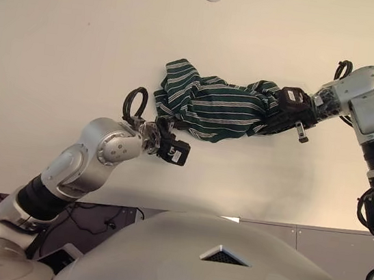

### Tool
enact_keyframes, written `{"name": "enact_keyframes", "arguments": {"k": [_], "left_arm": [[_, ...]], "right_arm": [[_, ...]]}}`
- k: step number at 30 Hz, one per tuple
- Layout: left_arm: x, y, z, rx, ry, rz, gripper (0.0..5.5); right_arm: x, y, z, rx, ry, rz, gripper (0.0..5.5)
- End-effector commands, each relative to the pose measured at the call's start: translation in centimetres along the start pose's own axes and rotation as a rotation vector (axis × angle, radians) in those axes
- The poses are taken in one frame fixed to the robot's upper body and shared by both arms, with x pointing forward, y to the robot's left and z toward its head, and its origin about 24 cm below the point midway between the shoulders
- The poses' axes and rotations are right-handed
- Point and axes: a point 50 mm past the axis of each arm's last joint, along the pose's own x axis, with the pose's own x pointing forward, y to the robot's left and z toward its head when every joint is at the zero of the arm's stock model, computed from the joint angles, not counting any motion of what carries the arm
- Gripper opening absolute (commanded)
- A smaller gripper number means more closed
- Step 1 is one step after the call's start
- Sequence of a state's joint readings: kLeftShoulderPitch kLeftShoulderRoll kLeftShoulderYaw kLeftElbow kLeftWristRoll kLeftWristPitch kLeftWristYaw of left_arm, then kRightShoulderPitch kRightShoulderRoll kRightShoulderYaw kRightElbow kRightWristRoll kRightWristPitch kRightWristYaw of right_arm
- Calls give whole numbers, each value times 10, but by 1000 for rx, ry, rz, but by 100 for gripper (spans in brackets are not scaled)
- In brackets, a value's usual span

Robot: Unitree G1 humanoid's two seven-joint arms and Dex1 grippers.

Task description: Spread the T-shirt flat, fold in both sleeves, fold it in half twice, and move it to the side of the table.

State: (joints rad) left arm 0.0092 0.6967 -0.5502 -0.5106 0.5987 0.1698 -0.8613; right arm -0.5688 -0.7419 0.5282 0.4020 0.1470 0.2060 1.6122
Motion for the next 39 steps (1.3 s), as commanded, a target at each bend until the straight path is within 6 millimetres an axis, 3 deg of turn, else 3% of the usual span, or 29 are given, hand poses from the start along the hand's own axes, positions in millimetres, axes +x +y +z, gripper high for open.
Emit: {"name": "enact_keyframes", "arguments": {"k": [1,4,9,12,14,17,20,24,31,35,39], "left_arm": [[17,1,-9,61,48,29,237],[26,-7,-12,52,60,-15,237],[35,-14,-13,17,28,-94,157],[31,-10,-20,-65,1,-64,105],[21,3,-27,-193,-62,11,63],[-13,53,-41,-560,-284,248,13],[-45,105,-65,-813,-480,405,1],[-59,166,-85,-1017,-632,447,1],[-65,250,-112,-1021,-466,673,1],[-88,276,-117,-959,-313,895,1],[-119,299,-107,-868,-286,1065,1]], "right_arm": [[-5,4,-1,0,23,9,0],[-6,2,0,0,27,9,0],[-8,-4,5,10,-6,-16,0],[-15,-12,12,60,-109,-66,0],[-22,-20,23,120,-235,-112,0],[-44,-31,40,218,-491,-194,0],[-64,-39,50,285,-698,-259,0],[-78,-52,76,290,-896,-322,0],[-93,-92,147,248,-1010,-740,0],[-114,-96,183,169,-1018,-993,0],[-140,-88,210,86,-1063,-1171,0]]}}
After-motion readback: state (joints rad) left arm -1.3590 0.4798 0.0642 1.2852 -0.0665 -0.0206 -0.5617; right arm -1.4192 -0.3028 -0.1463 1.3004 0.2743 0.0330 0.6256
